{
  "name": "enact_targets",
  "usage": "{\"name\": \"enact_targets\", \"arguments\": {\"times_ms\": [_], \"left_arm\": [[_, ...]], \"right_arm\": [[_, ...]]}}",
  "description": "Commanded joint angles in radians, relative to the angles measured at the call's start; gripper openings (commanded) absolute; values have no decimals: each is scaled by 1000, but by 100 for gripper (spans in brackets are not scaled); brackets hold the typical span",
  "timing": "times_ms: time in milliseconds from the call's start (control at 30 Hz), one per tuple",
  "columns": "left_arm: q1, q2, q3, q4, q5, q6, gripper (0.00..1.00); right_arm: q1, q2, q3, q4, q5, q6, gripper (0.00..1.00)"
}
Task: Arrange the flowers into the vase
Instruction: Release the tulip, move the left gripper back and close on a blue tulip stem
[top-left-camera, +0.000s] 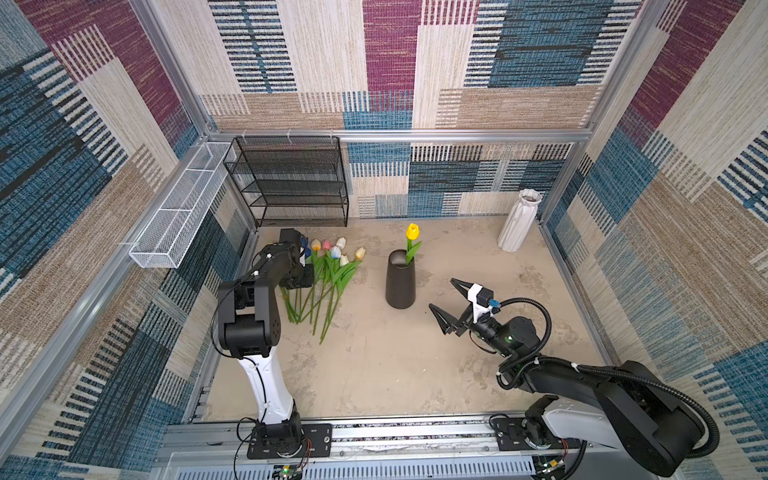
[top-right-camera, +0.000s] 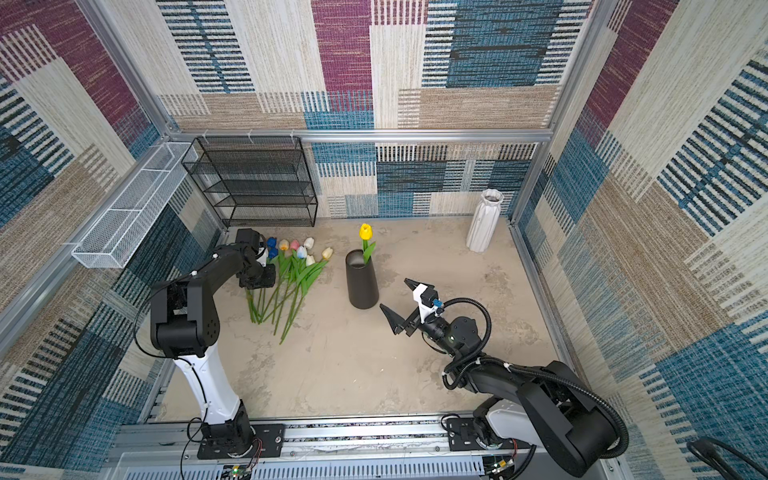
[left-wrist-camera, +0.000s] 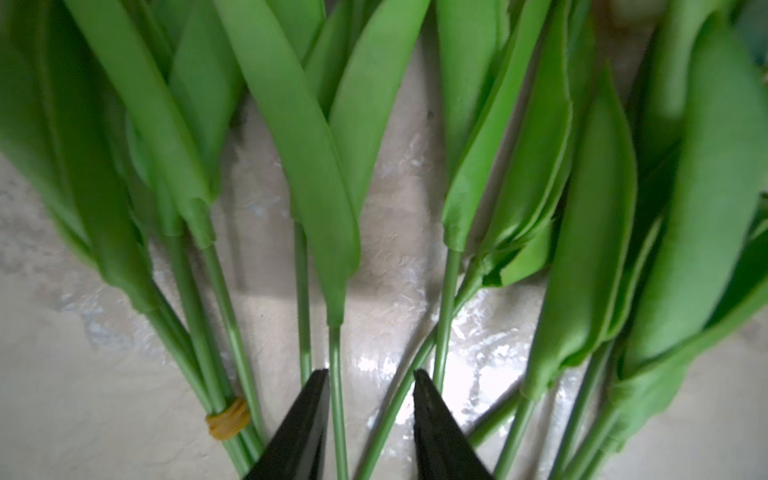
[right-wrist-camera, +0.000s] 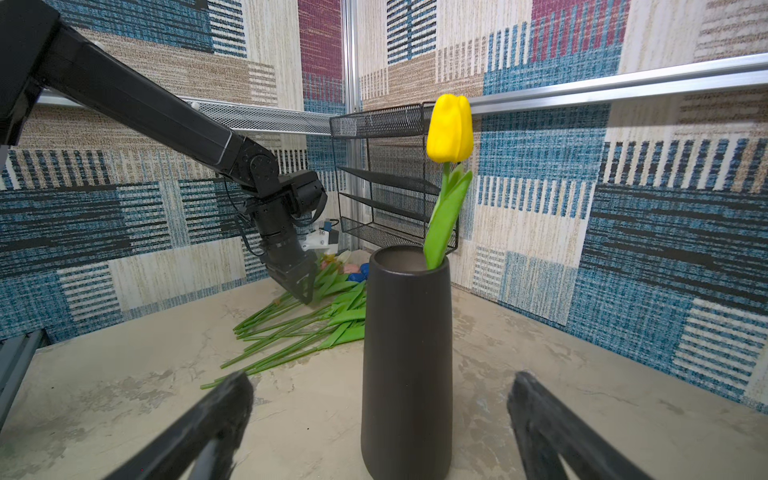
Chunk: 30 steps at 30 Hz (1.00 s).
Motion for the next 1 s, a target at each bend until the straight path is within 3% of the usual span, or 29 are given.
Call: {"name": "enact_targets", "arguments": {"times_ms": [0,333,467,533,733,967], "left_arm": [[2,29,14,-23,-20,-1,38],[0,95,42,-23,-37,-12,34],[0,91,46,-26,-39,-14,20],[0,78,42,-26,-37,-15,18],[-3,-3,26,-30,-11,-22,5],[-22,-190,-36,-31,36,-56,0]], "right_arm": [[-1,-1,1,38,-6,7,99],[0,-2,0,38,-1,7,100],[0,-2,1,36,4,6,100],[0,-3,2,38,4,6,100],[0,-3,2,38,6,9,100],[0,-13,-7,46,10,12,100]]}}
